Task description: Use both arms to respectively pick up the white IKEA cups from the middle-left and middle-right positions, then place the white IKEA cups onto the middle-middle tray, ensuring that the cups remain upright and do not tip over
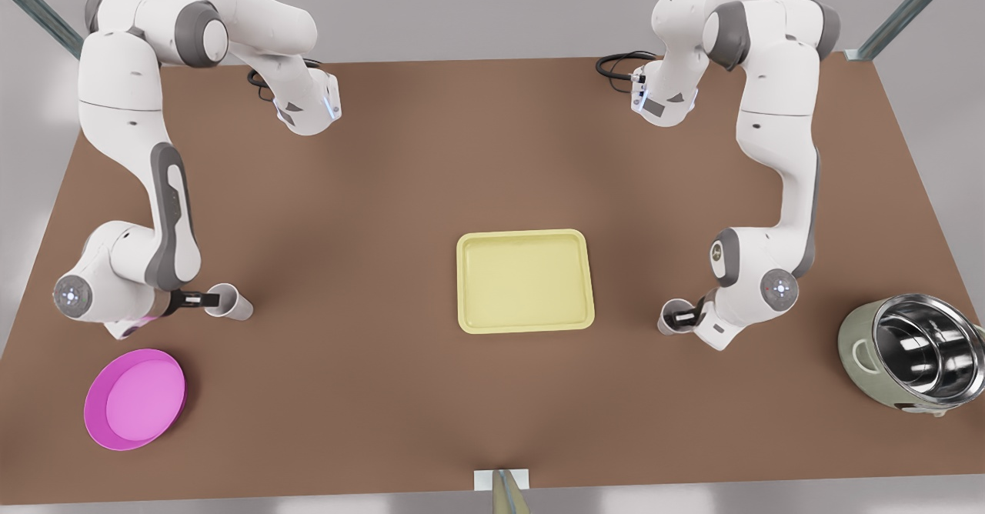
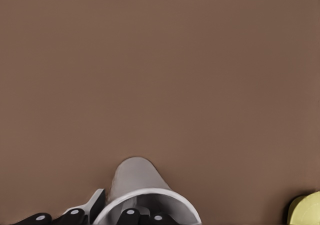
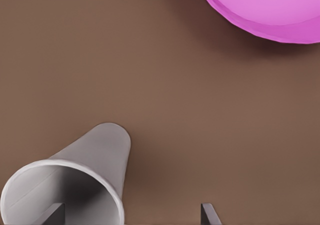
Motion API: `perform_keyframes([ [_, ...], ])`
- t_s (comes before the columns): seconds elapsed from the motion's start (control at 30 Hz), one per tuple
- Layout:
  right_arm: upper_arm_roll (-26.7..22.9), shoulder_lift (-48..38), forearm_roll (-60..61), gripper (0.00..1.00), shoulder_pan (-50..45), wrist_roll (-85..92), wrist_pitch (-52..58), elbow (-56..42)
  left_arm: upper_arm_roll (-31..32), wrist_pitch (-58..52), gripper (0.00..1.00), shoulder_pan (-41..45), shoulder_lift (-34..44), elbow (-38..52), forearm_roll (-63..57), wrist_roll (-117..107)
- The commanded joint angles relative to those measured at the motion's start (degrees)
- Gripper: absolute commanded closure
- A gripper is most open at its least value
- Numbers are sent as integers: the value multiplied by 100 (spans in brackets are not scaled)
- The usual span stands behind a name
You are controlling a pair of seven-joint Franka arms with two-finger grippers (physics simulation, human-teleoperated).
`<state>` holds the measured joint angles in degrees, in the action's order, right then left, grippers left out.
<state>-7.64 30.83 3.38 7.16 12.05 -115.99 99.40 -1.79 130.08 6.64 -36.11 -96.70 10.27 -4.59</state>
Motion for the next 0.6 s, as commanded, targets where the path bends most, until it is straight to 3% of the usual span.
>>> perform_keyframes([
  [0.0, -1, -33, 14, 0, 5, 228, -494, 105, 21, 106, 67, -5, 16, 2, 239, 11],
  [0.17, -1, -7, 22, 0, 31, 228, -556, 211, 143, -17, 79, 12, 157, 2, 239, -156],
  [0.3, 8, 125, 58, 0, 22, 228, -670, 167, 267, -333, 79, 328, 174, 274, 212, -1113],
  [0.47, 17, 248, 251, 0, 13, 228, -714, 132, 1119, -1344, 79, 733, 544, 442, -209, -2439],
  [0.5, 26, 248, 251, 6, 22, 332, -714, 132, 1382, -1126, 79, 698, 544, 407, -376, -2696],
  [0.53, 26, 248, 339, 32, 13, 500, -714, 132, 1567, -704, 79, 663, 552, 354, -368, -2881],
  [0.57, 26, 248, 339, 45, 22, 570, -705, 123, 1620, -202, 79, 689, 544, 222, -341, -2881],
])
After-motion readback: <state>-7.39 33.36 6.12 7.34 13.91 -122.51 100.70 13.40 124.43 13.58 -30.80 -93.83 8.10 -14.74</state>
